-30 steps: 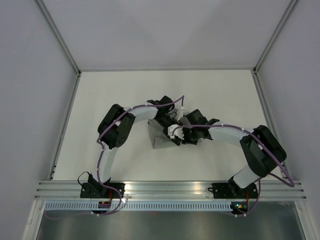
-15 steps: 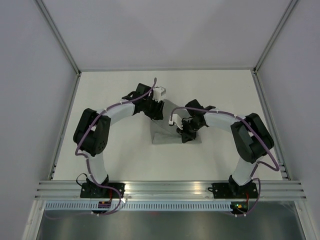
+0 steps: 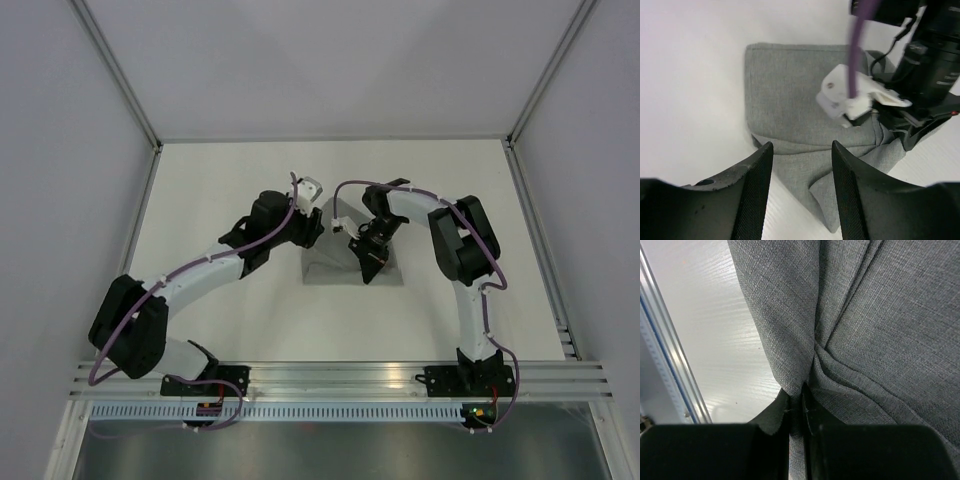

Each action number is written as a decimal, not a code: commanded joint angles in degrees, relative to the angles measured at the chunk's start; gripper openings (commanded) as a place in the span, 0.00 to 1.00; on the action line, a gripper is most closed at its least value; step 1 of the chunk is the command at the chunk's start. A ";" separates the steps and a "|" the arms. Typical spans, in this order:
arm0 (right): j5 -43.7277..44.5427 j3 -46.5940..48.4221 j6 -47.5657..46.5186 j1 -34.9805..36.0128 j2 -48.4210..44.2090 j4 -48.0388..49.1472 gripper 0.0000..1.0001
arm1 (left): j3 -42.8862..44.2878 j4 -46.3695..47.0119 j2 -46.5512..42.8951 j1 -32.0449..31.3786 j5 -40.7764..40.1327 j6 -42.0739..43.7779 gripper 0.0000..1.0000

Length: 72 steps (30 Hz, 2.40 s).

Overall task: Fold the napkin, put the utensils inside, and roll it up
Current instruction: Roll the napkin with the utensil

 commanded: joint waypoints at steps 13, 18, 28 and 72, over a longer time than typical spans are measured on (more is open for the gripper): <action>9.92 7.50 -1.09 -0.03 16.22 -5.29 0.08 | -4.05 10.89 7.71 -26.81 -22.53 19.84 0.58; 10.18 8.38 -1.09 -0.20 17.10 -5.55 0.09 | -0.44 7.19 14.04 -29.53 -20.78 23.45 0.59; 10.35 9.70 -1.01 -1.35 19.30 -5.64 0.08 | 3.25 3.42 19.32 -29.98 -16.56 24.60 0.60; 8.16 9.26 0.05 -2.93 17.63 -5.11 0.20 | 16.26 -18.03 35.84 -20.05 13.67 16.77 0.02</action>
